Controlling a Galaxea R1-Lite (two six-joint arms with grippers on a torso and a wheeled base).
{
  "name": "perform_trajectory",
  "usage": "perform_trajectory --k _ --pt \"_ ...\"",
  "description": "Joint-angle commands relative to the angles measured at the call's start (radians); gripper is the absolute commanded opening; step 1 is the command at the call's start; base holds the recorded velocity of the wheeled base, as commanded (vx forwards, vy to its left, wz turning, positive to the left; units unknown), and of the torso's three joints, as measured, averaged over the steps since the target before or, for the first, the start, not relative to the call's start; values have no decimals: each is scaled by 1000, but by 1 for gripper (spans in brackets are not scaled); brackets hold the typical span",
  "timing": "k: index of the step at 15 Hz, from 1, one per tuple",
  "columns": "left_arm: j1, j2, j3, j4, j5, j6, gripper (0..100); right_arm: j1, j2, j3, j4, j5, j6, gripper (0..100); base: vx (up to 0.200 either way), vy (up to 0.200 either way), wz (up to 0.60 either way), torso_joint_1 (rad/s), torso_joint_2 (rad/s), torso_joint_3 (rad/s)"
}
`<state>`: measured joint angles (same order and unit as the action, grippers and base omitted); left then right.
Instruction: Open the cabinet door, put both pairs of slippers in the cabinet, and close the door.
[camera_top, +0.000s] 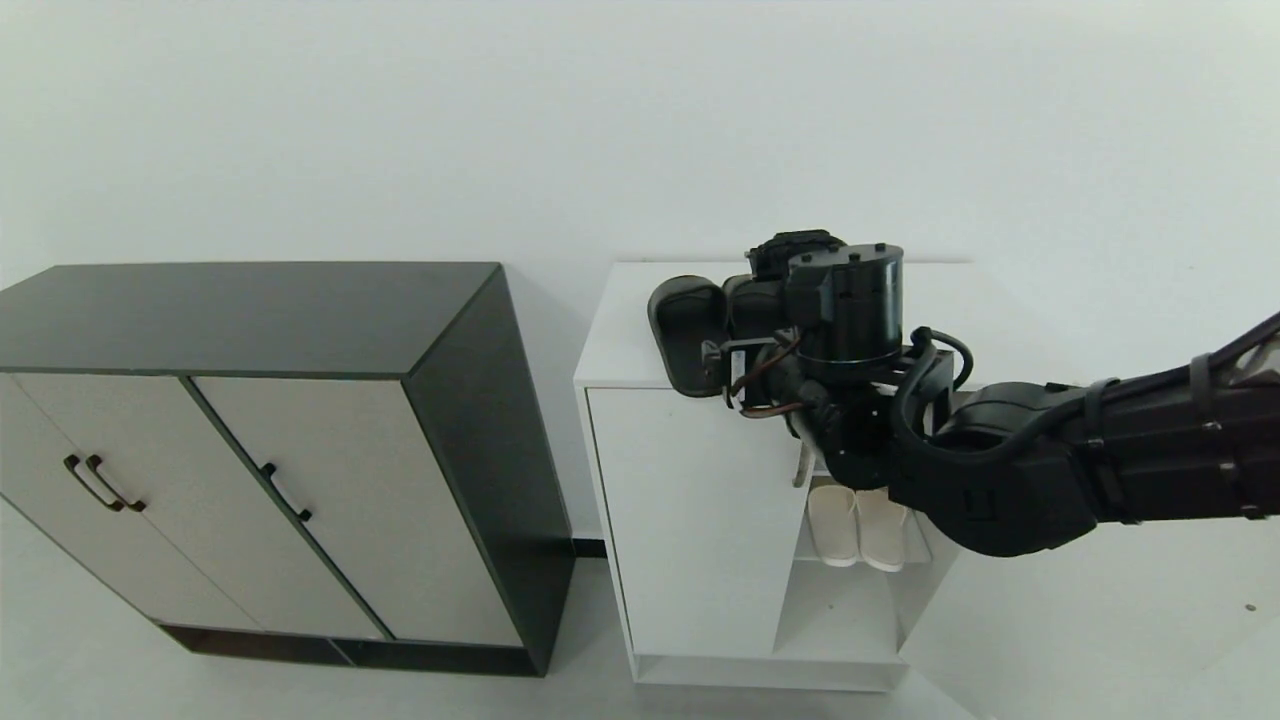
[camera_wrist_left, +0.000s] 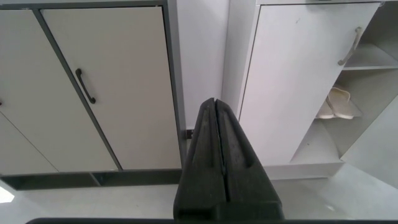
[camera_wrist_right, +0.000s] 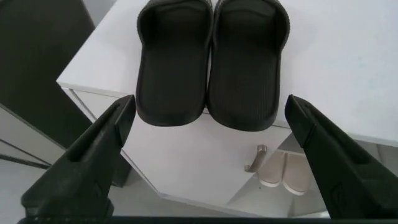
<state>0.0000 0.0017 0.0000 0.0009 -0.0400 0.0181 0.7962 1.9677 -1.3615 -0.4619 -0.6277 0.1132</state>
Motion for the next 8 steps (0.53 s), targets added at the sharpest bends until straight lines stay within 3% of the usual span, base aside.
perform_trajectory --k 1,5,8 --pt "0 0 0 1 0 0 0 -2 19 -34 32 2 23 100 0 0 0 0 0 0" --pt "0 0 0 1 0 2 0 -2 20 -34 109 42 86 100 0 0 0 0 0 0" --pt "0 0 0 -1 0 3 0 -5 20 -31 111 42 86 100 200 0 0 1 -1 2"
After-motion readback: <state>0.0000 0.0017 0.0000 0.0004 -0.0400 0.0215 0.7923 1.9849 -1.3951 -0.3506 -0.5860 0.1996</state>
